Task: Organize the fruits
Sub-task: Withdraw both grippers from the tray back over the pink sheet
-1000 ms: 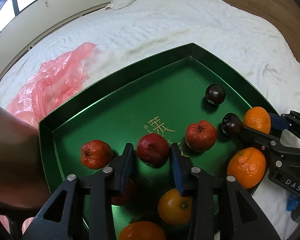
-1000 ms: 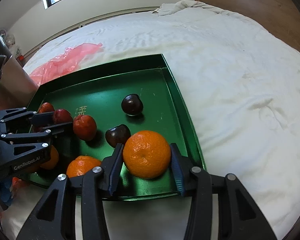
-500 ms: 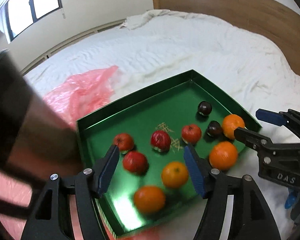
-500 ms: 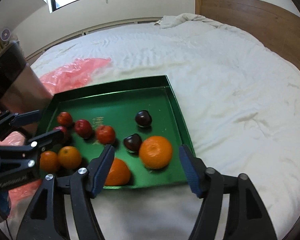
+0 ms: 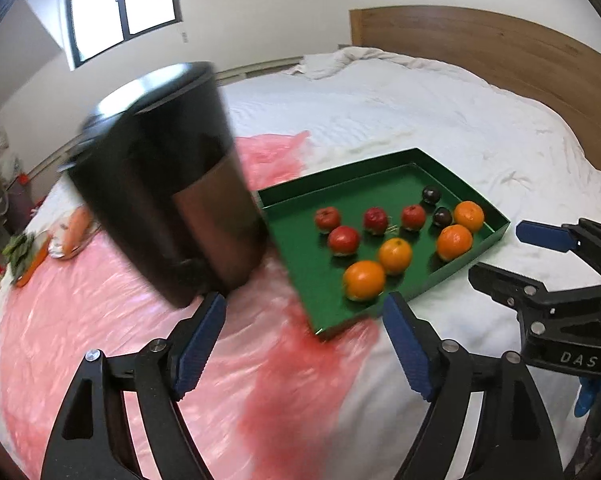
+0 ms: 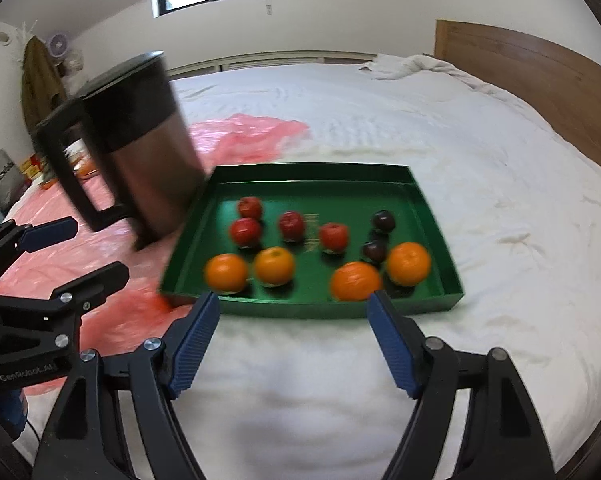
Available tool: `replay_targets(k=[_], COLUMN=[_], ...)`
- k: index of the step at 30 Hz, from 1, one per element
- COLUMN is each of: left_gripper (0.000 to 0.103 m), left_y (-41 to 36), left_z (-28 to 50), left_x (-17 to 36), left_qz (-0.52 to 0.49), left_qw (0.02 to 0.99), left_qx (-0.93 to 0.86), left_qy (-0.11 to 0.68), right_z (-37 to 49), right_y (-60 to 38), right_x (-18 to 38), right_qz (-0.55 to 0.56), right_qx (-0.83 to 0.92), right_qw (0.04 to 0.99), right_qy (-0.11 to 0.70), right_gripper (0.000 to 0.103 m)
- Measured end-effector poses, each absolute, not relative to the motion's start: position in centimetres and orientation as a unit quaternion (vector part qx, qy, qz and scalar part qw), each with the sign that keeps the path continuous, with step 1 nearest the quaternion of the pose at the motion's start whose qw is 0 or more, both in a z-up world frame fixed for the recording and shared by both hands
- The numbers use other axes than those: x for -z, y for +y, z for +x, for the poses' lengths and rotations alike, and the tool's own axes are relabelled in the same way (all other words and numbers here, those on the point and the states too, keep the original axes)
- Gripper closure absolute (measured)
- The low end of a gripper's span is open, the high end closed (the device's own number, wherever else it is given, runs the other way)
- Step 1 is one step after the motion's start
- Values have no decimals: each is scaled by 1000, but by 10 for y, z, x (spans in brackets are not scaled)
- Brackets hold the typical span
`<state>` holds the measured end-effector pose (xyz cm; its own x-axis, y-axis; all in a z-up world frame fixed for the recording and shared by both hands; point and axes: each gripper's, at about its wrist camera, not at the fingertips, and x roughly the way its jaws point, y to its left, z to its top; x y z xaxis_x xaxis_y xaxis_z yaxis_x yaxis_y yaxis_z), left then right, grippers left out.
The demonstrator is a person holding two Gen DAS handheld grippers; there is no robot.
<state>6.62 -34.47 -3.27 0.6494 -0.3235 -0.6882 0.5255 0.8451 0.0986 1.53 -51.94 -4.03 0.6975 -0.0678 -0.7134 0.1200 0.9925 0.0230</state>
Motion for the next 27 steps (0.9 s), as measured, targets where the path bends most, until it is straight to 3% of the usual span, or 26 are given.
replay_targets(k=[5, 13, 17, 27], left_gripper=[18, 18, 7, 3], left_y=[-304, -225, -188, -135], left_z=[51, 39, 33, 27], left_x=[29, 23, 19, 21], left_qz=[140, 104, 91, 61], left_qw=[905, 922, 934, 943], left_qx=[214, 147, 102, 66], left_qy=[341, 342, 330, 322], right_z=[3, -8, -10, -10], right_y=[-485, -435, -405, -353], right_x=[33, 24, 22, 14], right_qz=[27, 29, 15, 0], right_qx=[38, 26, 14, 1], right_qw=[923, 932, 938, 947], right_qy=[381, 360, 345, 321], right_gripper=[0, 0, 0, 0])
